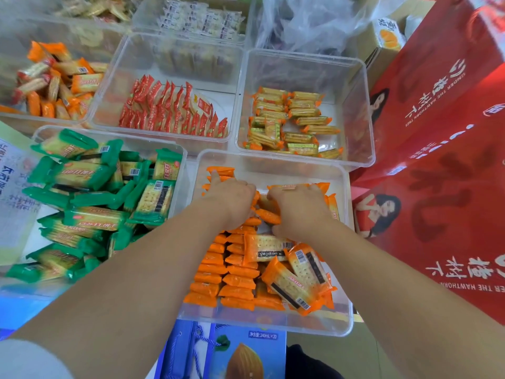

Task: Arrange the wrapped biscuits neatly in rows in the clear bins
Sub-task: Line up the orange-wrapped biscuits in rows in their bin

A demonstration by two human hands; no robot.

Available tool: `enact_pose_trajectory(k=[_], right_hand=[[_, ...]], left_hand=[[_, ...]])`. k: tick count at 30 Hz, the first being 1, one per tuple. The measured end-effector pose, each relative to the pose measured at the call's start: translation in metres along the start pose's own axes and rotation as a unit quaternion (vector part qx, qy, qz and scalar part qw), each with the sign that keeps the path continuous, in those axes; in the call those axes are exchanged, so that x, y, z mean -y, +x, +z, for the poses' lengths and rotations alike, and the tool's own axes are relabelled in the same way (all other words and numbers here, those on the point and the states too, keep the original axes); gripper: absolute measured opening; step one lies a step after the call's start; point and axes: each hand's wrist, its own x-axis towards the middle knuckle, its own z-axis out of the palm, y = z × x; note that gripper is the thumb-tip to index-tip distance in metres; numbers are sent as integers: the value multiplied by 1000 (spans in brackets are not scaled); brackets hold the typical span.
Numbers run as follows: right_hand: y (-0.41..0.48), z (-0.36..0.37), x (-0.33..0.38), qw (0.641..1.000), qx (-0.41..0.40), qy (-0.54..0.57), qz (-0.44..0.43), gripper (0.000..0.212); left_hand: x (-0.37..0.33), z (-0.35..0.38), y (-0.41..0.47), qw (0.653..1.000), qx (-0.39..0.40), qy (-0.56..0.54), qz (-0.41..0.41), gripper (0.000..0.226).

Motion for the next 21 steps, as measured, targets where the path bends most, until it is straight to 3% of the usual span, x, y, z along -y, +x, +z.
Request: enact_pose_trajectory(k=[4, 8, 11, 14, 18, 21], right_hand=[[-2, -3, -3, 996, -81, 37, 7, 37], [-4, -12, -5, 971, -156, 173, 55, 63], [3, -19, -5, 965, -154, 204, 65, 58], [15, -23, -2, 971, -144, 188, 28, 44], [30, -21, 10, 977, -104, 183, -37, 58], [39, -19, 17, 981, -73, 177, -29, 58]], left_hand=[[-2, 1, 3, 1000, 2, 28, 0, 42], [-2, 11, -1, 999, -27, 31, 1, 56], [-3, 21, -9, 996, -83, 13, -2, 62], [-5, 30, -21, 987, -154, -46, -17, 53], [-8, 39, -41, 979, -192, -60, -16, 49], [-9, 44, -55, 976, -203, -73, -29, 50]])
